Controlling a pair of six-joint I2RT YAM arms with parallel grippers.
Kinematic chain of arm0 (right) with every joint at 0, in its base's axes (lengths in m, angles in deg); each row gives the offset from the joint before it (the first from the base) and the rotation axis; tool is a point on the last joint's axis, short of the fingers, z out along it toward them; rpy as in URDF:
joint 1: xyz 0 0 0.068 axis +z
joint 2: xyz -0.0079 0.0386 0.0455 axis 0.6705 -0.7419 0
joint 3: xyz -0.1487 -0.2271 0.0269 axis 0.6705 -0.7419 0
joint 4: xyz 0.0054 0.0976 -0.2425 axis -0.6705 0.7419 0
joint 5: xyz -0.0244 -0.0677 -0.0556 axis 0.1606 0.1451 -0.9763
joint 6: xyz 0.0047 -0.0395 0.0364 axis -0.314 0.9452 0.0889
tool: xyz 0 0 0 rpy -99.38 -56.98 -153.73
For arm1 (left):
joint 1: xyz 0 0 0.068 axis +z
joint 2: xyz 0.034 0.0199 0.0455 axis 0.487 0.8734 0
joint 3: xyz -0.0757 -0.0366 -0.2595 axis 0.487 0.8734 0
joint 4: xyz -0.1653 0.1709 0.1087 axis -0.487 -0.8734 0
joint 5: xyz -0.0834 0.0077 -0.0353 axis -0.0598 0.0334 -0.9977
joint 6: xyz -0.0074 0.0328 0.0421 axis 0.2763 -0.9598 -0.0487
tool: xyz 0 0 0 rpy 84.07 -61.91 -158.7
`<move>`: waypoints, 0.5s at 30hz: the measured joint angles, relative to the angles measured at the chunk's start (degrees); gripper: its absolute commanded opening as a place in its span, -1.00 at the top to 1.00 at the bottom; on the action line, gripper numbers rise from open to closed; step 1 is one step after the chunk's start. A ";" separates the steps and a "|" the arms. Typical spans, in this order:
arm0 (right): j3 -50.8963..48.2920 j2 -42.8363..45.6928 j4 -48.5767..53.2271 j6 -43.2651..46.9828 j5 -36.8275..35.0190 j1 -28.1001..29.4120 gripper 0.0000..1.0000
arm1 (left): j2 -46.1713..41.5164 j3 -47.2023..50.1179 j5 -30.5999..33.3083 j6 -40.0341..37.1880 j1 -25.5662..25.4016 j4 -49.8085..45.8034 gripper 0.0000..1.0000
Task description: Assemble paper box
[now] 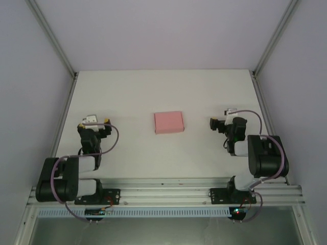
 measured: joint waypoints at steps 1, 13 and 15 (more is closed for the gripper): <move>0.22 0.00 -0.17 -0.26 0.00 0.00 -0.98 | 3.04 0.17 -0.24 -0.20 0.02 3.41 -0.99; 0.28 0.00 0.00 -0.90 0.02 0.13 -0.97 | 11.93 -1.75 -1.88 -0.90 0.02 8.96 -0.99; 0.28 0.00 0.02 -0.90 0.02 0.11 -0.98 | 11.93 -1.81 -1.88 -0.90 0.02 8.79 -0.99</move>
